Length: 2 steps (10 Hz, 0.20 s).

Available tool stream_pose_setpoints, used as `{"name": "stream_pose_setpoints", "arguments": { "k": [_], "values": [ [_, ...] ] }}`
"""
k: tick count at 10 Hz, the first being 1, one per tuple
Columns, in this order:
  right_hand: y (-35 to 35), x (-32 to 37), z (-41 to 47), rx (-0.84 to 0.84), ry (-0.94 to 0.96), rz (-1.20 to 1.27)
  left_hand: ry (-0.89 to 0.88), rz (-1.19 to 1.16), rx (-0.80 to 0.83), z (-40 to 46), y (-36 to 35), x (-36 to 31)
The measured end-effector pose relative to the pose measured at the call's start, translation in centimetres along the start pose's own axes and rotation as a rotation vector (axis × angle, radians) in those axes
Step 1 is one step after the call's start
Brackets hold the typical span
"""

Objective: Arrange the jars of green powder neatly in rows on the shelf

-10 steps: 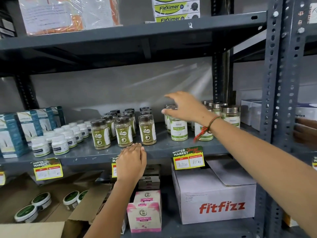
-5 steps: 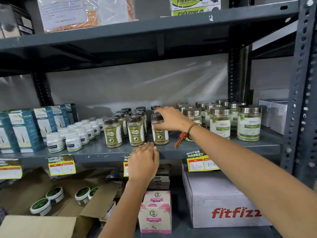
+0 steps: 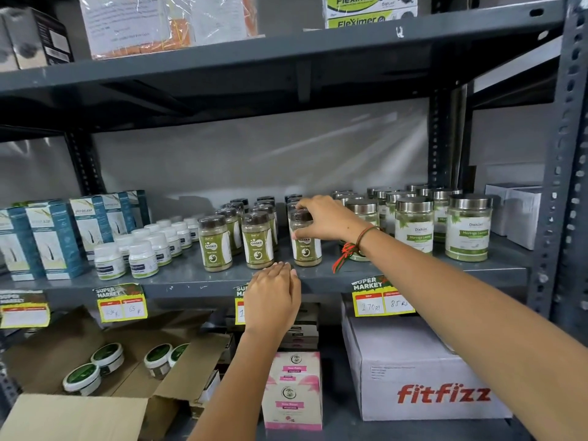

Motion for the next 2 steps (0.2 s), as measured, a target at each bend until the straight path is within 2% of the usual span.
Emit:
{"name": "stream_pose_setpoints", "arguments": {
  "k": [2],
  "values": [
    [0.44, 0.2, -0.53, -0.045, -0.011, -0.009, 0.007, -0.024, 0.019, 0.12, -0.03, 0.03]
  ]
}}
Point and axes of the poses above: each hand's wrist, its own z-axis towards the middle knuckle, its own y-axis out of the back of the hand, x = y × z, the point moved 7 cm from there along z, towards the middle knuckle, and after that the axes turned 5 degrees about -z, right-handed, at the moved point
